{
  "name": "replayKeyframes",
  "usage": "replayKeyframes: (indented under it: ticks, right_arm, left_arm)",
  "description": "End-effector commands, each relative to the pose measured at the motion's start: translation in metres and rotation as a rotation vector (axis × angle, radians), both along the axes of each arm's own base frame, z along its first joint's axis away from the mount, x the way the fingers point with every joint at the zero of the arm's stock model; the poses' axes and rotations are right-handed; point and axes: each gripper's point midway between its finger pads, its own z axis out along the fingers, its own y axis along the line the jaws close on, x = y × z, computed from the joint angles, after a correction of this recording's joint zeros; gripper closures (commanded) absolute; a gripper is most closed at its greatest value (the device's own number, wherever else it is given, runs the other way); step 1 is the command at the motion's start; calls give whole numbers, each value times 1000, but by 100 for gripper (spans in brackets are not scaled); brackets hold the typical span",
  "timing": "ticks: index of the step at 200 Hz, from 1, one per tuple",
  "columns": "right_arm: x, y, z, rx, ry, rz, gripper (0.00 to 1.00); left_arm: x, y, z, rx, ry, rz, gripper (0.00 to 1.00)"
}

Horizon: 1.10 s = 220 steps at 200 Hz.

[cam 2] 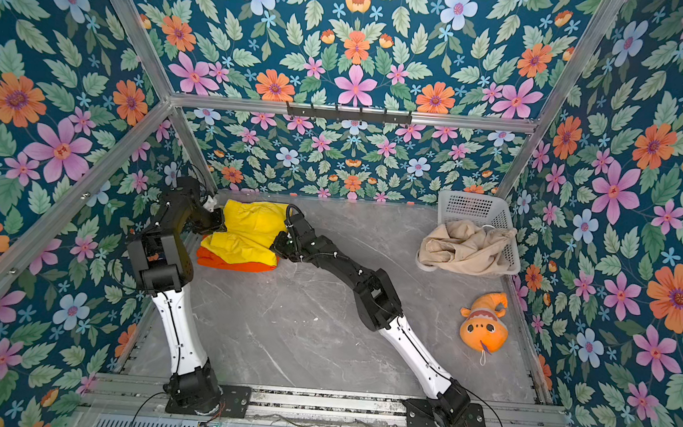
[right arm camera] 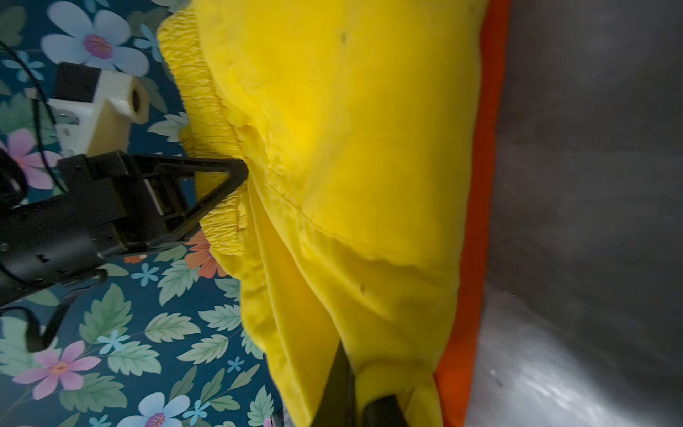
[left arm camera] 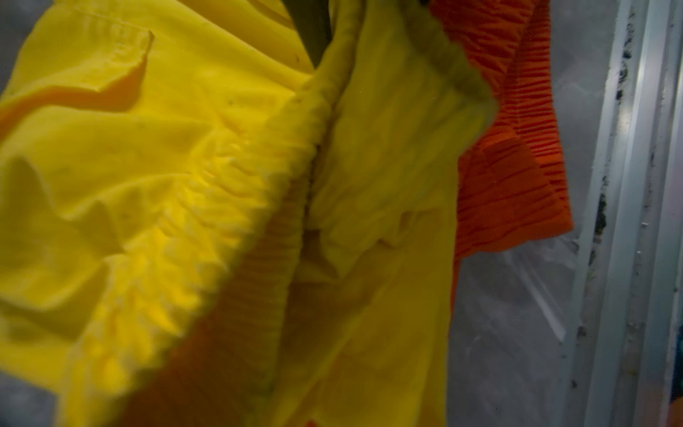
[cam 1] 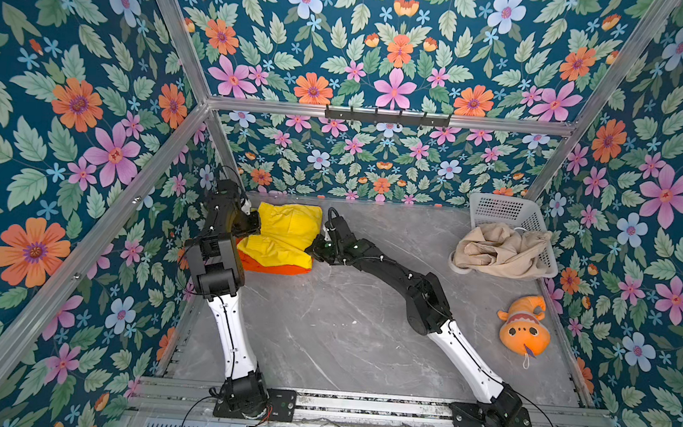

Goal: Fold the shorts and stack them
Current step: 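Carry the folded yellow shorts with the left gripper onto the orange shorts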

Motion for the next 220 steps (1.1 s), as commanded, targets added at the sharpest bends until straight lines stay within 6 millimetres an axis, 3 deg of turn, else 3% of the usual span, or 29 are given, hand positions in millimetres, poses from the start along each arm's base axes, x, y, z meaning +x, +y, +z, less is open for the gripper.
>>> replayKeyframes:
  ticks: [1, 19, 29, 43, 69, 94, 107, 126, 158, 204, 220]
  right_arm:
    - [-12, -12, -12, -68, 91, -1, 89]
    - [-13, -19, -1, -97, 66, -2, 71]
    - [-14, -24, 10, -113, 40, -1, 60]
    - [-16, -32, 27, -133, 1, -4, 52]
    - [-17, -56, 65, -189, -114, -34, 51]
    - [-17, -55, 88, -154, -211, -12, 53]
    - [-18, -41, 92, -104, -240, 26, 53]
    - [-21, -15, 87, -69, -263, 95, 54]
    - [-19, 14, 64, -64, -263, 164, 54]
    - [-10, -3, -26, -138, -96, 88, 55]
    - [-13, -9, -43, -172, -62, 90, 56]
  left_arm:
    - [15, 40, 24, 175, -88, 85, 57]
    - [18, 40, 58, 188, -158, 99, 42]
    - [16, 39, 81, 195, -199, 104, 39]
    - [11, 35, 115, 206, -260, 105, 36]
    - [-3, 24, 165, 226, -370, 97, 36]
    - [-5, -9, 179, 121, -470, 15, 43]
    - [1, -26, 168, 56, -487, -26, 45]
    - [8, -37, 137, 1, -444, -51, 47]
    - [15, -30, 74, -5, -336, -28, 46]
    - [7, -14, -18, 48, -201, 31, 44]
    - [0, -11, -42, 66, -146, 44, 43]
